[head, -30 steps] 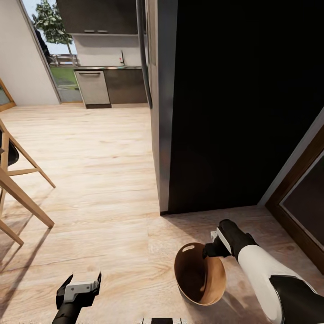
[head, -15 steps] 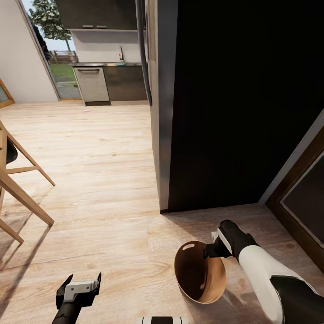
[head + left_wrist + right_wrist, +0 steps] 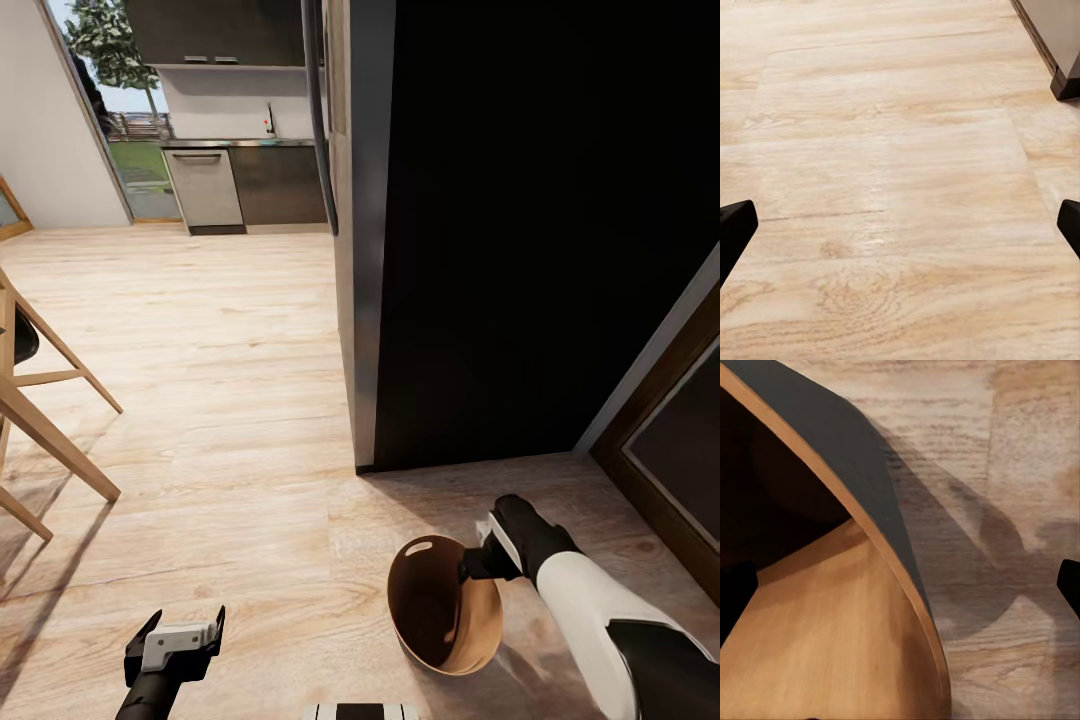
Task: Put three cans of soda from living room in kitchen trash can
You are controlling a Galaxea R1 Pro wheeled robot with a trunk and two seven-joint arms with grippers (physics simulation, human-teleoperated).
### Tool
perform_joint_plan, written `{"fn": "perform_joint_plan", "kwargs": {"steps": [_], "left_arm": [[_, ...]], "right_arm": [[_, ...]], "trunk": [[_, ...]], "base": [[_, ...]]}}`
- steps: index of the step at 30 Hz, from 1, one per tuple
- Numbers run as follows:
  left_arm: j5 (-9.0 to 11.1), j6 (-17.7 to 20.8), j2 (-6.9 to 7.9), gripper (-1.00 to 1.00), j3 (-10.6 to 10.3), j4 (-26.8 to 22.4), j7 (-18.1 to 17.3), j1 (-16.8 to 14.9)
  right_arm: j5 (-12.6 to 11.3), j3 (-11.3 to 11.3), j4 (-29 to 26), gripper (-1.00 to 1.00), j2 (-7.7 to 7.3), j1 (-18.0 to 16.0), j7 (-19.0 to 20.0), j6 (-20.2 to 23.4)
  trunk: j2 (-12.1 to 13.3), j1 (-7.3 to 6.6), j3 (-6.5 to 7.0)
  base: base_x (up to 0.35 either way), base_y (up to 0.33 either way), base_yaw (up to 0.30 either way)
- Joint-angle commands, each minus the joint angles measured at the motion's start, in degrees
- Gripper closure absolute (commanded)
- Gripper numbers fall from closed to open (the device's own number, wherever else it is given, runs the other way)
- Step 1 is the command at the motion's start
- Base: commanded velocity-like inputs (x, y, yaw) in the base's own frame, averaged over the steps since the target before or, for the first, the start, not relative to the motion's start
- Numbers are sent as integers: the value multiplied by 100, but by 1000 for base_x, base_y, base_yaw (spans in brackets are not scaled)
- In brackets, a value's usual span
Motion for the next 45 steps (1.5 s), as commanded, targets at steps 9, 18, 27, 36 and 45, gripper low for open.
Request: {"fn": "perform_joint_plan", "kwargs": {"steps": [9,18,27,36,45], "left_arm": [[0,14,0,-100,-4,0,-1,0],[0,2,0,-100,-5,0,0,0],[0,7,0,-100,-5,-14,0,0],[0,22,0,-100,0,-17,-2,0],[0,4,0,-100,1,-17,0,0]], "right_arm": [[-1,8,4,-100,-3,63,-1,-5],[-1,9,-1,-100,-3,69,0,-5],[-1,9,-1,-100,3,70,0,-5],[-1,9,1,-100,6,70,0,-5],[-1,9,4,-100,0,70,0,-5]], "trunk": [[-4,8,-66],[-4,8,-66],[-8,15,-133],[-15,28,-244],[-15,28,-244]], "base": [[0,0,0],[0,0,0],[0,0,0],[0,0,0],[0,0,0]]}}
